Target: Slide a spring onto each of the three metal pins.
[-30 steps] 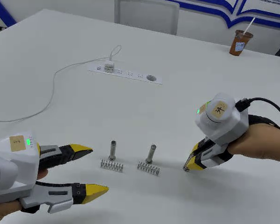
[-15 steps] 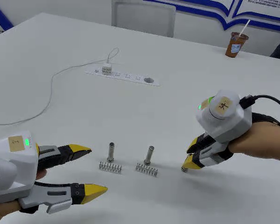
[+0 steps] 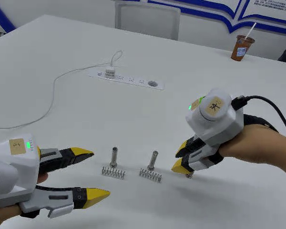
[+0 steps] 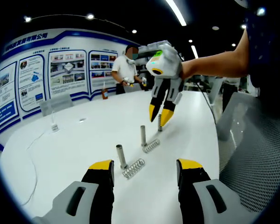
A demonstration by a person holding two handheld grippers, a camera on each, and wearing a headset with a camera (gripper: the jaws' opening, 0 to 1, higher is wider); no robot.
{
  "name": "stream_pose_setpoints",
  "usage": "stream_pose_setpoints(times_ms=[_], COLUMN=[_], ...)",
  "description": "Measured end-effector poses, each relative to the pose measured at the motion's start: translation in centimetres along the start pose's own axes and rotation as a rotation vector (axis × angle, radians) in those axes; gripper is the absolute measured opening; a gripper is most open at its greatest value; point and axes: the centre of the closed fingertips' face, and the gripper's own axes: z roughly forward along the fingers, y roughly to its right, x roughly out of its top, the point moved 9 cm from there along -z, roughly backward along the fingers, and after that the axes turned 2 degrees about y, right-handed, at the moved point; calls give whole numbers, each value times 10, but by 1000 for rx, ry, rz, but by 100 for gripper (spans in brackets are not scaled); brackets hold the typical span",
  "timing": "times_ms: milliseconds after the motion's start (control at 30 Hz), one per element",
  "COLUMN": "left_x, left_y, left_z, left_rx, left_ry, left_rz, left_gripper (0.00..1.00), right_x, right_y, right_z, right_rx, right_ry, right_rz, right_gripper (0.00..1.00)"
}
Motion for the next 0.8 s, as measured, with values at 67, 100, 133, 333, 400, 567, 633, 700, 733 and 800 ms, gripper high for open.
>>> stream_pose_setpoints(times_ms=[67,100,133,333,400,567,633,700,733,800], left_x=[0,0,-1,-1,-1,-2,-2,-2,-2,-1], left_y=[0,1,1,1,1,1,1,1,1,1], left_z=[0,1,1,2,2,2,2,2,2,2], left_rx=[-2,-2,-3,-6,-7,-7,-8,-8,-8,-7], left_ry=[-1,-1,-1,-1,-2,-8,-10,-10,-10,-10], left_rz=[0,0,0,0,0,0,1,1,2,2], left_gripper=[55,55,55,55,55,55,55,55,55,54], right_x=[2,2,3,3,3,2,2,2,3,3], right_y=[-3,-4,-5,-11,-13,-13,-13,-13,-13,-13], right_z=[4,7,10,26,30,38,40,42,43,46], right_rx=[10,14,18,35,37,41,41,43,43,46], right_ry=[-1,-2,-3,-15,-19,-29,-31,-33,-33,-39], right_rz=[-4,-5,-5,-7,-12,-18,-24,-26,-29,-33], right_gripper=[21,21,20,19,18,16,15,14,14,13])
